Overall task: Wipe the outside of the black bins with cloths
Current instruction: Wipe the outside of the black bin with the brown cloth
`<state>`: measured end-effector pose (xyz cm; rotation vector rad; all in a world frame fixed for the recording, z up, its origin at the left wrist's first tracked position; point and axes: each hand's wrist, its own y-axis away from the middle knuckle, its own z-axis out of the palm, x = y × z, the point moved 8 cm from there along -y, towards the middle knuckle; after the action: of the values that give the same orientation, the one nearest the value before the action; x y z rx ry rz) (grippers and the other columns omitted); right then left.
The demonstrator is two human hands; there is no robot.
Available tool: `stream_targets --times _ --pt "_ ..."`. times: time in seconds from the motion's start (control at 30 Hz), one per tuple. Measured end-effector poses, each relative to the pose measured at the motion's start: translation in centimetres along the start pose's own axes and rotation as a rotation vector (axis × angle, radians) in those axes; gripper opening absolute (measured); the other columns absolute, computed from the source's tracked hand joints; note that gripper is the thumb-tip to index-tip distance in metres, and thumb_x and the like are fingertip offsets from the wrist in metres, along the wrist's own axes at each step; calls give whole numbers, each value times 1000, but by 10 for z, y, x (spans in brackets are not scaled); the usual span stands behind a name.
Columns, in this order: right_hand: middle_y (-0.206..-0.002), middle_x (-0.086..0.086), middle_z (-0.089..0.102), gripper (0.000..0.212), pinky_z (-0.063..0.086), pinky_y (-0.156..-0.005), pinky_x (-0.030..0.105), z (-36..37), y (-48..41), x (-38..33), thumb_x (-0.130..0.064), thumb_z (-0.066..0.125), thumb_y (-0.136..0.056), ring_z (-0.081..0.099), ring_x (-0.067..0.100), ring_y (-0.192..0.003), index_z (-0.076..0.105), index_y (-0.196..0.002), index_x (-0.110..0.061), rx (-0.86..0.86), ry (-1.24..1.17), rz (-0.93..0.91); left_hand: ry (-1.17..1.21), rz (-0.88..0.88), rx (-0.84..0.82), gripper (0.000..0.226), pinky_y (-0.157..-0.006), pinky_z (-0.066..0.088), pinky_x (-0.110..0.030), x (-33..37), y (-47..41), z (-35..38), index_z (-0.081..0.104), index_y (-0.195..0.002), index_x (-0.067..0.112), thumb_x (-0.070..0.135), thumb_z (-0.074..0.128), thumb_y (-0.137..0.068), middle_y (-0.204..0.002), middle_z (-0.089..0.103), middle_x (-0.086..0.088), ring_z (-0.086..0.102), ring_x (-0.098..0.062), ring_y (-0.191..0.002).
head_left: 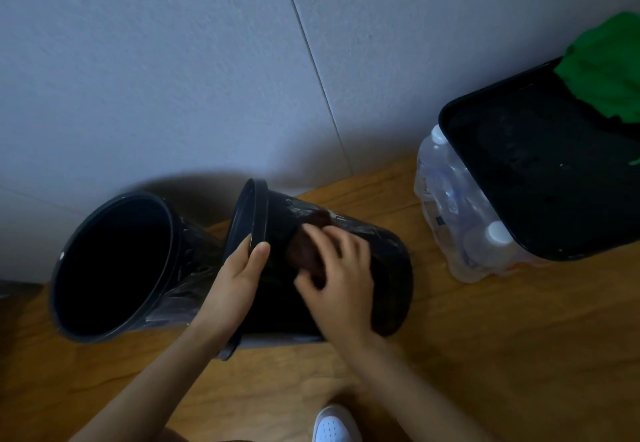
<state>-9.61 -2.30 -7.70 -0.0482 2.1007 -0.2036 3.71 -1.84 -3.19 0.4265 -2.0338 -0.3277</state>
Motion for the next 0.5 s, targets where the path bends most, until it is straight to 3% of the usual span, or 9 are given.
stream_targets --times 0.1,0.2,0.3,0.4,0.5 --pt "-119 -2 53 53 46 -82 30 7 -1 -25 -37 54 -74 43 18 -111 49 -127 -30 45 18 -151 23 -12 19 31 -94 48 -47 0 0 -1 59 -106 13 37 40 -96 -104 65 -13 61 -29 -103" --pt "-121 -3 47 54 46 -78 30 5 -9 2 -38 52 -76 43 20 -111 45 -128 -29 51 72 -183 20 -9 23 23 -95 46 -41 -1 0 -2 60 -103 25 30 38 -97 -102 67 -3 62 -18 -101" --pt "-127 -2 47 50 44 -85 32 -8 -22 71 -37 49 -82 42 21 -116 42 -131 -33 51 110 121 57 -18 9 26 -102 42 -41 -2 0 -4 58 -110 29 37 39 -95 -111 65 3 59 -14 -109" --pt "-131 0 47 46 37 -92 31 -24 -24 137 -34 49 -88 40 21 -122 44 -133 -28 29 182 374 48 -12 -23 50 -106 38 -42 -4 -1 -1 52 -126 22 52 42 -88 -120 62 2 55 -14 -116" --pt "-127 1 52 47 43 -99 43 -27 -18 172 -42 41 -86 47 22 -121 48 -129 -24 2 59 500 76 -16 -21 28 -96 44 -32 -4 -2 2 58 -115 29 37 40 -95 -107 68 8 61 -6 -104"
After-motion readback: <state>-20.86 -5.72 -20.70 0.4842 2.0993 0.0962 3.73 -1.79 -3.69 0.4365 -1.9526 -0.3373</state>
